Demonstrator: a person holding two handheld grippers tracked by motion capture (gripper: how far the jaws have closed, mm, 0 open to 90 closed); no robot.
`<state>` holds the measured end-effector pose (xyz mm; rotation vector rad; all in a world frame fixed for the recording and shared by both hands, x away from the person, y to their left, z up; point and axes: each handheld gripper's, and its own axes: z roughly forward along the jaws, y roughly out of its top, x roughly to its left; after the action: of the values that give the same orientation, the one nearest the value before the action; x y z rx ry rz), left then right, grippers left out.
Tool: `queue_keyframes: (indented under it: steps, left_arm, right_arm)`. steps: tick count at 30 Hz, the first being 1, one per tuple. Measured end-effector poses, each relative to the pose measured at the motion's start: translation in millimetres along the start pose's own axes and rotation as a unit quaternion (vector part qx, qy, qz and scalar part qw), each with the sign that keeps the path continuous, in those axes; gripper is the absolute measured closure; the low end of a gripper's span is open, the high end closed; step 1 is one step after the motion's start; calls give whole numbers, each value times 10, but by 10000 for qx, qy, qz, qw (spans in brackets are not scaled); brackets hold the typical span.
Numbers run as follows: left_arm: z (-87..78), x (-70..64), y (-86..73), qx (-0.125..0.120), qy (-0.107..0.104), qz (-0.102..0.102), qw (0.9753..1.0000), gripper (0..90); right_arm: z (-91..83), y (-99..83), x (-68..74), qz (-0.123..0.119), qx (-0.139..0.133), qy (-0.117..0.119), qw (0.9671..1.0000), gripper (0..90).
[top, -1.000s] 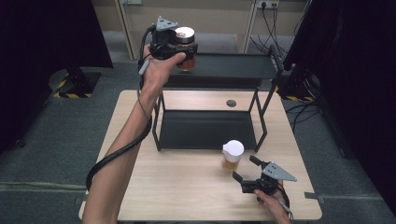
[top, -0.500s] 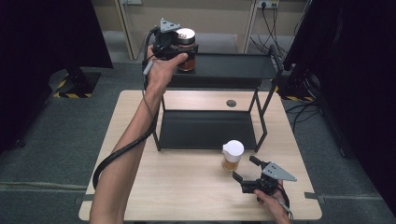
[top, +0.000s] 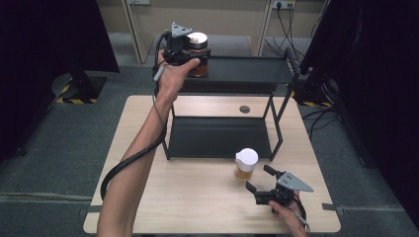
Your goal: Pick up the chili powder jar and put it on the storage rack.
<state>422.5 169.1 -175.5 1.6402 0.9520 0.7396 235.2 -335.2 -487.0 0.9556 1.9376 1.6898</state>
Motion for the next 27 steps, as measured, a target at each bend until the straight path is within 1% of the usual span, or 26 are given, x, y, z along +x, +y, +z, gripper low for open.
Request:
queue_keyframes:
  steps: [12,14,16,17,20,22,24,25,27]
  left_arm:
    - [0,2,-29,-50,-1,-21,10000,306]
    - [-1,-4,-45,-94,14,-19,10000,304]
    - [-7,-12,-40,-113,36,-52,9999,190]
    - [-11,-18,-38,-128,55,-97,9999,190]
    - [-37,-45,-19,-137,169,-196,9996,60]
    - [-59,-52,-14,-135,227,-223,9994,52]
    - [-72,-56,-15,-128,254,-250,9993,5]
    - [-78,-35,-20,-126,193,-244,9994,7]
    - [-91,-24,-35,-124,163,-233,9995,6]
  right_arm:
    - [5,-1,2,-11,10,10,10000,8]
    - [6,-1,3,-10,10,12,10000,8]
    - [6,0,3,-12,13,13,10000,8]
    - [6,0,4,-9,12,12,10000,8]
    - [8,0,5,-10,15,16,10000,8]
    - [9,0,6,-14,19,14,10000,8]
    - [11,-1,7,-10,17,20,10000,8]
    - [13,0,7,-20,25,27,10000,8]
    - [14,-1,6,-17,25,27,10000,8]
